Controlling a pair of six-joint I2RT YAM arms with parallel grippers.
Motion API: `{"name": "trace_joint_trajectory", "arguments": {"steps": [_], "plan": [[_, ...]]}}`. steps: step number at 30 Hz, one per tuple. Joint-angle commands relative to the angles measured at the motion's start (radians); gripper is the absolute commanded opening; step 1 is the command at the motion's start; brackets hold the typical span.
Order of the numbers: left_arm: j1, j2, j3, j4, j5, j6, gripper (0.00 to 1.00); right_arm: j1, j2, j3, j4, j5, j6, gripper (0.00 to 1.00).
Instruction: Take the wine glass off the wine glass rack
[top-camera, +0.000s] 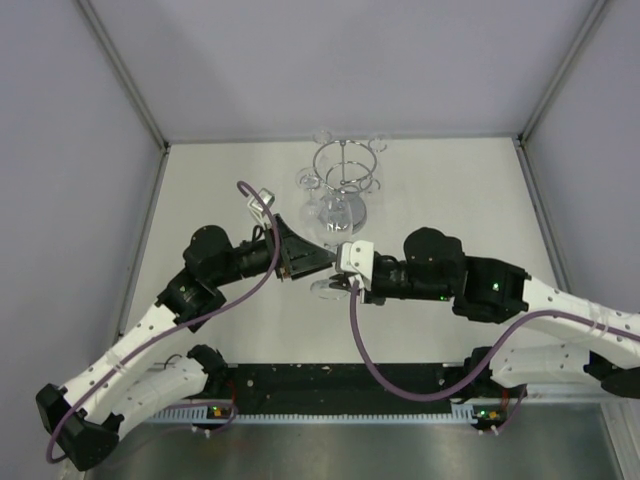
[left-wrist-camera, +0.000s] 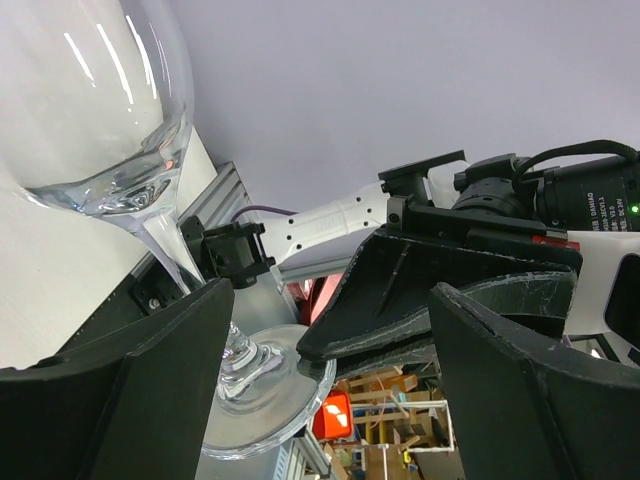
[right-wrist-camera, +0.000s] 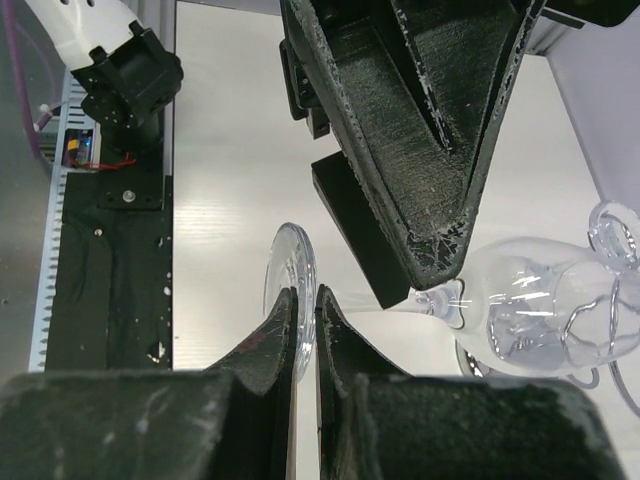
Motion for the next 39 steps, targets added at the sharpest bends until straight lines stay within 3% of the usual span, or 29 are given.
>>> {"name": "trace_joint_trajectory", "arguments": {"steps": [1, 15, 28, 39], "plan": [[0.000, -0.001, -0.014, 0.020, 0.011, 0.016, 0.86, 0.023, -0.009, 0.103, 0.108, 0.043, -0.061, 0.00], [0.000, 0.014, 0.050, -0.041, -0.007, 0.064, 0.86, 0.034, -0.038, 0.107, 0.059, 0.101, -0.072, 0.00], [0.000, 0.039, 0.026, 0.008, 0.002, 0.045, 0.86, 0.089, 0.008, 0.146, 0.062, 0.101, -0.094, 0.00], [0.000, 0.036, 0.007, 0.029, 0.005, 0.042, 0.65, 0.117, 0.022, 0.127, 0.080, 0.124, -0.083, 0.00]]}}
